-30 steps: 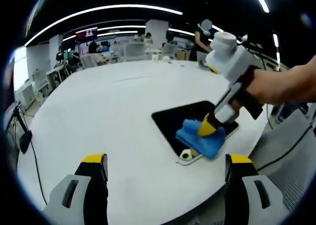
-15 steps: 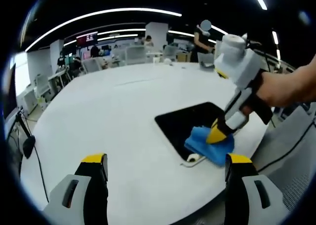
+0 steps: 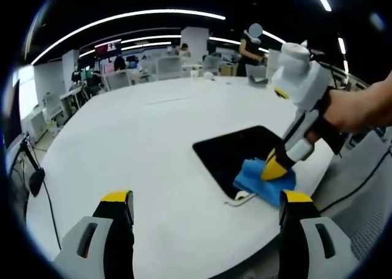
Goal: Wipe the mirror surface with the cleaning cloth until all visible marks leave the cleaned area.
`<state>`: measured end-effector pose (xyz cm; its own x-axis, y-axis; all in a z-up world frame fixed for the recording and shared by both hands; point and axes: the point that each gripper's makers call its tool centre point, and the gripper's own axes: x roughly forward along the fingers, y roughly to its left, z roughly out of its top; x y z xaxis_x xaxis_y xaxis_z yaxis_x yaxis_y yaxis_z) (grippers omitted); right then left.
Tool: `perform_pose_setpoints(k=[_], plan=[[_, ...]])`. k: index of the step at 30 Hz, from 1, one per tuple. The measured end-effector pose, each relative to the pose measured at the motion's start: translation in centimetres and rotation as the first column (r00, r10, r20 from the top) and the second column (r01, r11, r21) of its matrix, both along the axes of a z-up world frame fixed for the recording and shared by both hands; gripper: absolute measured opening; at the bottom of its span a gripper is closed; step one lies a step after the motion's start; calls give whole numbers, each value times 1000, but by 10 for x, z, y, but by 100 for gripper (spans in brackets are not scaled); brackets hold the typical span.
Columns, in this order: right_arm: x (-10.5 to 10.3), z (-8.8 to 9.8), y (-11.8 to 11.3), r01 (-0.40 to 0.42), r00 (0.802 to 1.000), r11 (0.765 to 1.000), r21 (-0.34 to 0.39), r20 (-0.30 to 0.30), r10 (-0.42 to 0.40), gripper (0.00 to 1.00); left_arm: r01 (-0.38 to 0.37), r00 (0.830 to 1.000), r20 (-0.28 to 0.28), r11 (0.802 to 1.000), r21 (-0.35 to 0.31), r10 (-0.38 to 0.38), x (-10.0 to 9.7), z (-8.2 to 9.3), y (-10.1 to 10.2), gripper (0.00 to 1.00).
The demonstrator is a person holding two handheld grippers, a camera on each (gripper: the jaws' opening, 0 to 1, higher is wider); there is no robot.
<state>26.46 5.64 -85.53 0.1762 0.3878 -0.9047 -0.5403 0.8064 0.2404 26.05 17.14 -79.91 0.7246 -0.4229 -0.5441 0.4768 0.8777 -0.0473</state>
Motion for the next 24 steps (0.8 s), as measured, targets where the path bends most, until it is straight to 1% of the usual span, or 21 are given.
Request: perform_pose_setpoints(k=[4,9,24], plan=[[0,0,-4,-10,1000,1000,-7,-5,10,2,1,1000,-2,1000,4,-1,0,0,0,100],[2,0,-16,10,1000,1000,-7,-10,-10,2,14,1000,1,1000,10,-14,0,-1,-2,100],[1,-1,-31,10,1000,1000,-15,-12,-11,2,17,1000,4,1000,13,-17,1,-1,-1,100]])
